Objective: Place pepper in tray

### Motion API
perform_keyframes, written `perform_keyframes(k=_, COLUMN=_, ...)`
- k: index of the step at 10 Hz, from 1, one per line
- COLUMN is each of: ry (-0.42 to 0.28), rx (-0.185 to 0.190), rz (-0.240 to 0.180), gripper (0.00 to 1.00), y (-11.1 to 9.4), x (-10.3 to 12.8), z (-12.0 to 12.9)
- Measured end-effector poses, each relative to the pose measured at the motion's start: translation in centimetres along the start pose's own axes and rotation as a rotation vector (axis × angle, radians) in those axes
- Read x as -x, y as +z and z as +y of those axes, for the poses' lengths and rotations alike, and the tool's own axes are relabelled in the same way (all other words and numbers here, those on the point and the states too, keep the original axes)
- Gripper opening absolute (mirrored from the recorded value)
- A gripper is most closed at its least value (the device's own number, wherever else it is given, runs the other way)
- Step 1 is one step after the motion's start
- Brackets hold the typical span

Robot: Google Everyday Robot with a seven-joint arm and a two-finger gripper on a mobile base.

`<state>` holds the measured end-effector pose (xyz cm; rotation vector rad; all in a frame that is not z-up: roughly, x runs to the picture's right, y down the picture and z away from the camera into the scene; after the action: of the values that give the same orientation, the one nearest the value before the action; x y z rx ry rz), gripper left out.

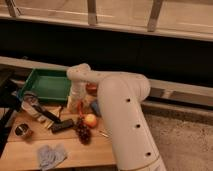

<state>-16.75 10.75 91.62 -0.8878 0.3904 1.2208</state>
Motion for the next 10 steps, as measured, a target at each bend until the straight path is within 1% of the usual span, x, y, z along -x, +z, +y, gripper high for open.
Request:
perform_keyframes(k=1, ry=-0.003, rx=0.0, rz=0.0, gripper=0.44, y=0.0, x=0.0, z=0.2)
perform_keyframes(k=3, ry=0.003, rx=-0.005, rz=-0.001, gripper=0.22, y=-0.5, x=0.0, z=-0.3)
perform_keyframes(k=5, ry=-0.003, rx=0.001, rz=0.0, gripper=0.04, y=-0.3, x=0.0, z=0.2)
perform_keyframes(k=6, ry=-0.001, rx=-0.003, rz=-0.004, gripper=0.0, y=-0.5, x=-0.2, z=-0.2)
perform_keyframes(k=7, ry=0.009, rx=-0.004, rz=-0.038, gripper=0.0, y=-1.2, x=0.0, z=-0.6)
perform_keyframes(k=8, ry=0.016, rx=-0.009, rz=-0.06, gripper=0.0, y=-2.1, x=0.1, z=-0.6)
perform_keyframes(k=9, ry=0.024, rx=-0.021, rz=-0.085, gripper=0.0, y=-3.5, x=0.3, z=-0.4)
perform_keyframes(k=10, ry=0.04, rx=-0.037, rz=-0.116, gripper=0.0, y=-5.3, x=0.7, z=-0.4)
